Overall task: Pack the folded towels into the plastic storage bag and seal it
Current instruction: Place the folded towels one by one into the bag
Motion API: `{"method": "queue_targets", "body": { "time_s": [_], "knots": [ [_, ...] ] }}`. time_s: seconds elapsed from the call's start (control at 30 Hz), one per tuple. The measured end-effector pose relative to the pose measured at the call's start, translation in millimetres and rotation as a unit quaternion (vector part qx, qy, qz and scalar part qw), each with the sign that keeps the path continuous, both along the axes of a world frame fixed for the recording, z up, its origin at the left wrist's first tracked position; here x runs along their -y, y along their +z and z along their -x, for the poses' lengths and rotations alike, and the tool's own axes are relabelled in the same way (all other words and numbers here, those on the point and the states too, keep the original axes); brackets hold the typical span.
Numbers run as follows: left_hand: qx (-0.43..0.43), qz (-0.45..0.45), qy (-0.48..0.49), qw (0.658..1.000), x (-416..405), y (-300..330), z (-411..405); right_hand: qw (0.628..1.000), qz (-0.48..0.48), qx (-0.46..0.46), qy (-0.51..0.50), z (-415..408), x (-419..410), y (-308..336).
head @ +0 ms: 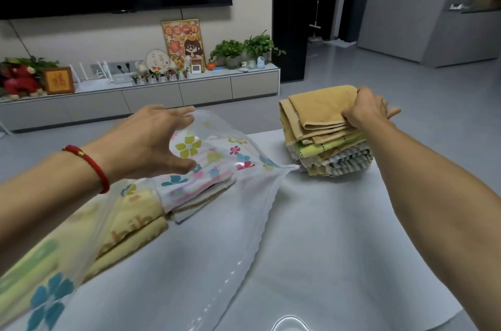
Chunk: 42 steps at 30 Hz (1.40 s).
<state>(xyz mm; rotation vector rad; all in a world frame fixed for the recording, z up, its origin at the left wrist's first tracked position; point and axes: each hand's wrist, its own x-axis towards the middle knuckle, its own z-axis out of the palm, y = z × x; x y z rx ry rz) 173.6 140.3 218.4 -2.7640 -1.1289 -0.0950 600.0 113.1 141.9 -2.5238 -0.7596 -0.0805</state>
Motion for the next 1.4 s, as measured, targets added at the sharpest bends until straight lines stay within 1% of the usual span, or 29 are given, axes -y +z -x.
{"method": "queue_targets", "body": {
  "time_s": [0.1,0.17,0.3,0.33,0.37,0.4,0.47,0.53,0.57,0.6,0.63,0.7,0.73,0.77,0.87,0.97,1.03,1.1,1.17,1.2,1.23,1.27,1.3,1.33,1.37,1.4],
  "knots": [
    [0.000,0.004,0.003,1.000,-0.5,-3.2,2.6,0.997,0.042,0.064,0.022,-2.9,-0.8,6.6],
    [0.001,0.011,0.006,1.000,-0.7,-4.8,5.1,0.994,0.043,0.094,0.042,-2.6,0.7,8.7],
    [0.010,0.013,0.003,1.000,-1.1,-10.3,8.6,0.970,0.051,0.222,0.086,-1.8,3.3,5.7],
    [0.011,0.015,0.005,1.000,-1.0,-12.3,8.6,0.965,0.045,0.238,0.095,-2.1,4.3,3.7],
    [0.013,0.016,0.006,1.000,-1.2,-14.2,8.5,0.967,0.027,0.233,0.101,-2.6,4.9,2.4],
    [0.014,0.016,0.006,1.000,-1.5,-15.9,8.4,0.974,-0.003,0.201,0.102,-2.4,5.9,2.8],
    [0.015,0.016,0.006,1.000,-2.2,-18.1,8.2,0.988,-0.090,0.080,0.092,-1.4,9.4,9.0],
    [0.014,0.014,0.007,1.000,-2.9,-19.2,8.3,0.980,-0.169,-0.052,0.092,0.5,16.3,22.9],
    [0.013,0.014,0.006,1.000,-3.1,-19.3,8.4,0.964,-0.204,-0.132,0.106,2.2,20.9,30.8],
    [0.012,0.015,0.006,1.000,-3.1,-19.6,8.7,0.938,-0.237,-0.219,0.130,4.4,26.7,38.2],
    [0.012,0.016,0.006,1.000,-3.1,-19.9,8.9,0.903,-0.266,-0.300,0.155,6.3,33.6,44.7],
    [0.014,0.022,0.010,1.000,-1.9,-20.3,10.1,0.844,-0.296,-0.398,0.202,14.0,53.8,56.8],
    [0.012,0.024,0.012,1.000,-0.7,-20.6,11.0,0.826,-0.300,-0.425,0.217,20.2,66.5,61.9],
    [0.010,0.026,0.013,1.000,0.6,-20.6,11.9,0.816,-0.301,-0.440,0.222,26.7,79.8,65.5],
    [-0.001,0.035,0.015,0.999,7.6,-19.6,15.4,0.821,-0.286,-0.438,0.230,52.1,124.6,65.6],
    [-0.014,0.047,0.012,0.999,15.7,-18.4,19.1,0.798,-0.242,-0.465,0.297,89.7,164.4,53.4],
    [-0.025,0.056,0.013,0.998,22.1,-15.9,20.2,0.769,-0.190,-0.500,0.350,121.7,182.0,39.6],
    [-0.035,0.052,0.010,0.998,27.7,-12.5,19.8,0.727,-0.137,-0.530,0.415,156.4,186.7,20.8],
    [-0.042,0.049,0.010,0.998,32.4,-9.2,19.8,0.680,-0.137,-0.568,0.443,192.8,177.2,-0.7],
    [-0.044,0.048,0.012,0.998,34.4,-7.6,20.1,0.668,-0.154,-0.582,0.438,211.3,169.3,-10.4],
    [-0.045,0.047,0.015,0.998,35.9,-6.1,20.8,0.669,-0.171,-0.587,0.423,227.9,158.1,-20.6],
    [-0.043,0.047,0.020,0.998,37.5,-4.5,21.6,0.684,-0.183,-0.580,0.403,241.3,145.3,-31.3],
    [-0.040,0.047,0.026,0.998,38.9,-2.8,22.8,0.708,-0.191,-0.561,0.384,252.0,132.0,-43.0],
    [-0.037,0.047,0.032,0.998,40.5,-1.6,24.1,0.749,-0.185,-0.519,0.368,258.3,118.3,-55.7],
    [-0.033,0.047,0.037,0.998,41.9,-0.4,25.4,0.796,-0.162,-0.459,0.360,260.6,103.7,-68.6],
    [-0.030,0.048,0.039,0.998,43.4,0.3,26.4,0.838,-0.113,-0.391,0.362,261.2,90.7,-82.1]
  ]
}}
